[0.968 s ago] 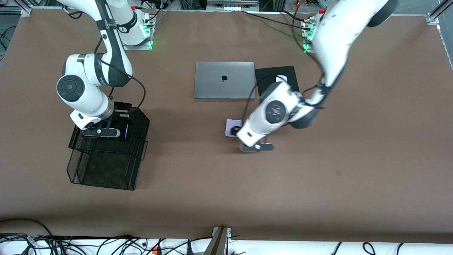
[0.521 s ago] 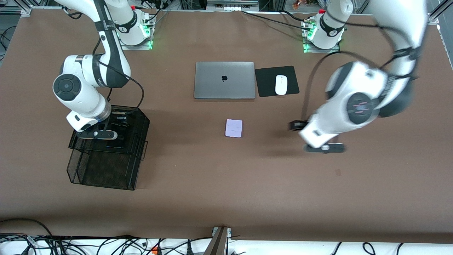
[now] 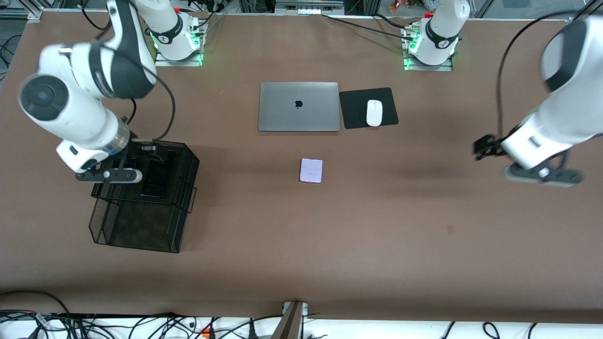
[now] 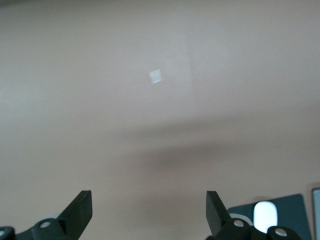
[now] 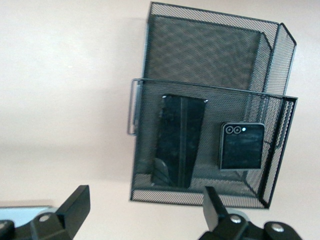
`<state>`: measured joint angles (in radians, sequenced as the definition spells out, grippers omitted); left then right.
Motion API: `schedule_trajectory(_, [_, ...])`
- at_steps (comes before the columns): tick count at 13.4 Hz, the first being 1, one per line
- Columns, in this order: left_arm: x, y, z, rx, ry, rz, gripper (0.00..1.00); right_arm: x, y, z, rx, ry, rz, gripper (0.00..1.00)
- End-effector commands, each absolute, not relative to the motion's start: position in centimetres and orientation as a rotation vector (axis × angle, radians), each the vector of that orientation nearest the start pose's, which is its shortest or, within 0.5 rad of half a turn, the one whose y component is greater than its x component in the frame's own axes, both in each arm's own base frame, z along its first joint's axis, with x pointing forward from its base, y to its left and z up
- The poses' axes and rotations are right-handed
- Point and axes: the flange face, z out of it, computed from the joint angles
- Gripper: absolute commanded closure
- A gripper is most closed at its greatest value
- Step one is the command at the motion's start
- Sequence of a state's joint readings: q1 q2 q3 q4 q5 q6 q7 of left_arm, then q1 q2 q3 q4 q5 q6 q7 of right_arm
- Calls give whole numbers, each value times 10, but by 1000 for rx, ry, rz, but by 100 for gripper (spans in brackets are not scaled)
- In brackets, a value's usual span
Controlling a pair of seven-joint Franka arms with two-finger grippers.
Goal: Place phones with both arms
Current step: 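Withdraw the left gripper to rest while the right gripper leaves the basket, then reach the right gripper to the white Huawei phone and grasp it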
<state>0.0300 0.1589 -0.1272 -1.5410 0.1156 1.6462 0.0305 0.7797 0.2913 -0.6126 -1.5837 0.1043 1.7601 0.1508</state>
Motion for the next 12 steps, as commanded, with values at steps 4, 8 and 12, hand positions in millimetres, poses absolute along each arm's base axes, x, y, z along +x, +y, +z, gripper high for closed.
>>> schedule_trajectory(4, [548,-42,601,-3029,222,-51,0,571,347,469,-3209,288,68,0])
schedule_trajectory(8, [554,-37,595,-3054,195,-28,0,549,484,423,-3092,503,-27,0])
schedule_trajectory(12, [554,-44,596,-3055,176,-31,0,515,547,353,-3083,457,-28,0])
